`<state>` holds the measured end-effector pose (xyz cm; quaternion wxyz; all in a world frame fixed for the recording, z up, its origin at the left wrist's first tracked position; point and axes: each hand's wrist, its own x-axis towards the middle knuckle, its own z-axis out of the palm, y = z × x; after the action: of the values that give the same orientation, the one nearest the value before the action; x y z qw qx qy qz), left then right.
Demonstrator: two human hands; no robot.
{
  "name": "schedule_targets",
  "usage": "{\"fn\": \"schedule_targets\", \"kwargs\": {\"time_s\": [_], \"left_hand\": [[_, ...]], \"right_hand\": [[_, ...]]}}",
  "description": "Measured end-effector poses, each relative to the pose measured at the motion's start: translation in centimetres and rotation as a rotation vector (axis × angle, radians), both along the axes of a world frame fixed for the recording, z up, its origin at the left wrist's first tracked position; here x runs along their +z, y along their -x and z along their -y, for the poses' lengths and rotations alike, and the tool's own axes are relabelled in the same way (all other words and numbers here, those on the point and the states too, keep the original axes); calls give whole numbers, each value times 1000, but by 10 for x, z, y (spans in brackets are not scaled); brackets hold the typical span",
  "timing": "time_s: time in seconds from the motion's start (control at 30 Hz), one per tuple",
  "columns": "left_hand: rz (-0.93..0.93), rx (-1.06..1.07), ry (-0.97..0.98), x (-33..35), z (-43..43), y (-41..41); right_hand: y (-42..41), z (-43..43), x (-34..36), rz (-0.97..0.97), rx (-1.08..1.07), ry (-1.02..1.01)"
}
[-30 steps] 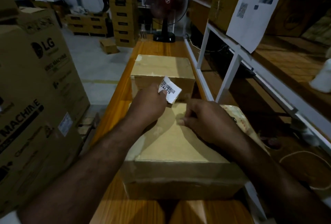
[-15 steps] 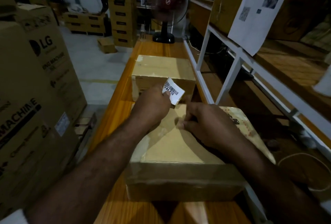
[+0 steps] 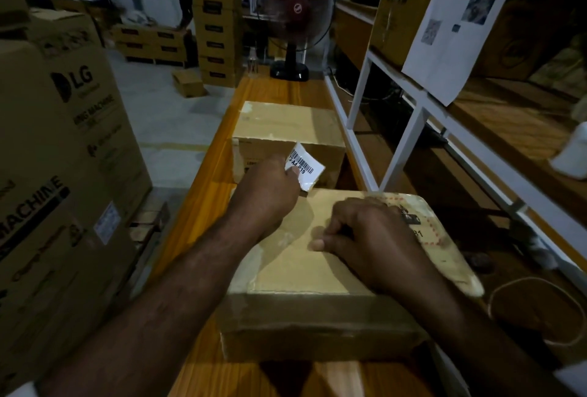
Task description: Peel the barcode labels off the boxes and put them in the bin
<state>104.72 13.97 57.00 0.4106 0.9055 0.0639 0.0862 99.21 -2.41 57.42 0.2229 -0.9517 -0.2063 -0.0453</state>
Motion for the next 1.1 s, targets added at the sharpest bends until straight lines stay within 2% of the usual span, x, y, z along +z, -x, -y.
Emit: {"fn": "schedule_targets", "kwargs": {"time_s": [0.07, 0.23, 0.37, 0.5, 0.67, 0.8, 0.9, 1.1], "left_hand": [[-7, -5, -9, 1, 1, 1], [-12, -2, -25, 4, 0, 1], [-15, 0, 10, 1, -1, -2], [-22, -9, 7, 0, -2, -3], [-14, -4, 40, 0, -2, -4], [-16, 26, 25, -2, -3, -5], [-10, 10, 18, -2, -2, -5], [-26, 7, -3, 2, -3, -6]], "right_hand": [[-8, 9, 2, -28, -27, -30], [-40, -16, 8, 66, -49, -18], [-16, -8, 1, 68, 21, -31], [-19, 14, 4, -19, -31, -20], [-25, -21, 6, 97, -65, 110], [30, -9, 5, -99, 33, 219], [30, 5, 22, -195, 9, 219], [-2, -22, 5, -104, 79, 292]]}}
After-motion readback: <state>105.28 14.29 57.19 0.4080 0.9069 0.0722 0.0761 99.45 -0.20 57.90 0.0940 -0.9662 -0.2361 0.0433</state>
